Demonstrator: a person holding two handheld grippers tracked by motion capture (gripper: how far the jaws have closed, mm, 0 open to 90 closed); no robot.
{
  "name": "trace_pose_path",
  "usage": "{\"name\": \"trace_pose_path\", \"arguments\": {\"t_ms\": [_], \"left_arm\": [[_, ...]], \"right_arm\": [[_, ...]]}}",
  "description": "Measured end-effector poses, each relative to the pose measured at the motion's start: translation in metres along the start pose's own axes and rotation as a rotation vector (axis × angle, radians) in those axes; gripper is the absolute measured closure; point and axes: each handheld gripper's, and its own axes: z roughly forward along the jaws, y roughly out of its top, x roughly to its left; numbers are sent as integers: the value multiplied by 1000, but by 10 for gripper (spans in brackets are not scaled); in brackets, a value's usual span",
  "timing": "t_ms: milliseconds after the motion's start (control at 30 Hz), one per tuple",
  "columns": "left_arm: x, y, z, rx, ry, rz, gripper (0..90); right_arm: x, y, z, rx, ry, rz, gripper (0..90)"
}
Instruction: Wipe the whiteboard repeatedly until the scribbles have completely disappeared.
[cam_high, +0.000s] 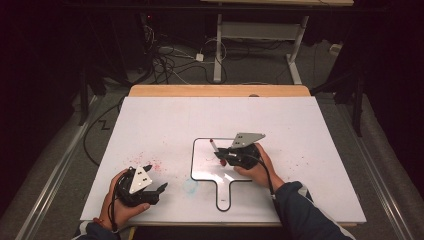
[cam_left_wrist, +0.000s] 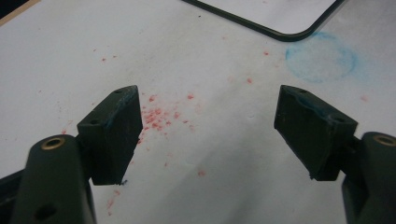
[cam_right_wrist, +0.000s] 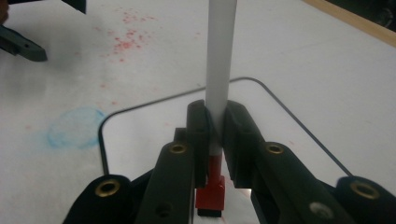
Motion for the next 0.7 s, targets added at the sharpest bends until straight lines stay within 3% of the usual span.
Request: {"name": "trace_pose_path", "arguments": {"t_ms": [133,233,433,700], "left_arm": [[0,-1,0,-1,1,0,223],[1,-2,-1,0,0,-3,223],[0,-1,-1,0,-3,5,224],[-1,0,0,0,-4,8,223]], "right_arm": [[10,9,15,-5,25,-19,821],[8,9,17,-4,26,-15,821],[-8,-1,0,-2,-3,17,821],[-23,-19,-28,22,-60,15,821]]}}
